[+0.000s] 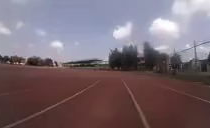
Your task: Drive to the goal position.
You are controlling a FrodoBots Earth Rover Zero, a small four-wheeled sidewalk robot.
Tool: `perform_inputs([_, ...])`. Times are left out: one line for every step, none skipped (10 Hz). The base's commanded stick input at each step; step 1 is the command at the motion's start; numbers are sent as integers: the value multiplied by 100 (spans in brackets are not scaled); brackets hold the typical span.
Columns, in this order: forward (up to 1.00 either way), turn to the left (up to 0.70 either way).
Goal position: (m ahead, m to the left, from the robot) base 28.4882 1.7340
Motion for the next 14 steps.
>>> perform_inputs([70, 0])
perform_inputs([70, 0])
perform_inputs([70, 0])
perform_inputs([70, 0])
perform_inputs([70, 0])
perform_inputs([70, 0])
perform_inputs([70, 0])
perform_inputs([70, 0])
perform_inputs([70, 0])
perform_inputs([70, 0])
perform_inputs([70, 0])
perform_inputs([70, 0])
perform_inputs([70, 0])
perform_inputs([70, 0])
